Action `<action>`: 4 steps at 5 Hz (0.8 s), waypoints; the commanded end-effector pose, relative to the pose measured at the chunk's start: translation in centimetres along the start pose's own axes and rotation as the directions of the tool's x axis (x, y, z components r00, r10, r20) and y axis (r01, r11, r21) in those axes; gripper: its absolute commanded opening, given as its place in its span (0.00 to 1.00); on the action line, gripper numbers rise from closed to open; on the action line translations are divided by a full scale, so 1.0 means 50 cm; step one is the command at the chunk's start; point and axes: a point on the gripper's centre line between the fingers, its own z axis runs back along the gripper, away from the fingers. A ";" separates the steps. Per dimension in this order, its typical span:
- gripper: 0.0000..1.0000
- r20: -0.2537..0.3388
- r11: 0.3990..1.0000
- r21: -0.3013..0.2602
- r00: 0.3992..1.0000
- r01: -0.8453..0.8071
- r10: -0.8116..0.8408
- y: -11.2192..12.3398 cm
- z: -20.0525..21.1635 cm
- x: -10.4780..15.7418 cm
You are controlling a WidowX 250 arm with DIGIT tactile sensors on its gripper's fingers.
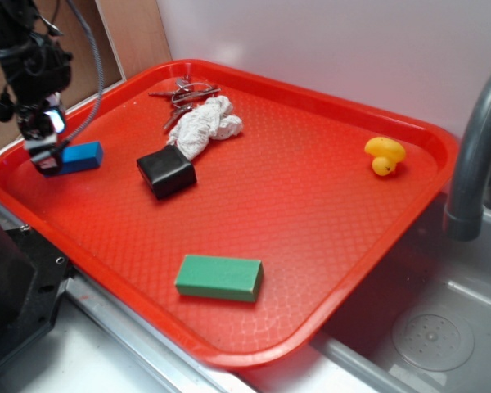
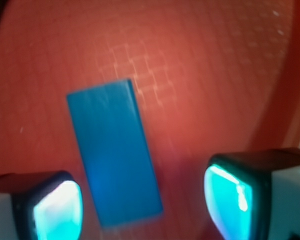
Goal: Grab the blue block.
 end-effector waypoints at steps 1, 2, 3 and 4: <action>0.86 0.008 0.999 -0.045 1.000 0.021 -0.021 -0.054 -0.036 0.069; 0.00 -0.023 0.999 -0.042 1.000 0.008 -0.009 -0.082 -0.036 0.072; 0.00 -0.032 0.999 -0.049 0.999 0.017 -0.018 -0.104 -0.018 0.076; 0.00 -0.018 0.999 -0.033 0.999 0.033 -0.034 -0.124 0.052 0.095</action>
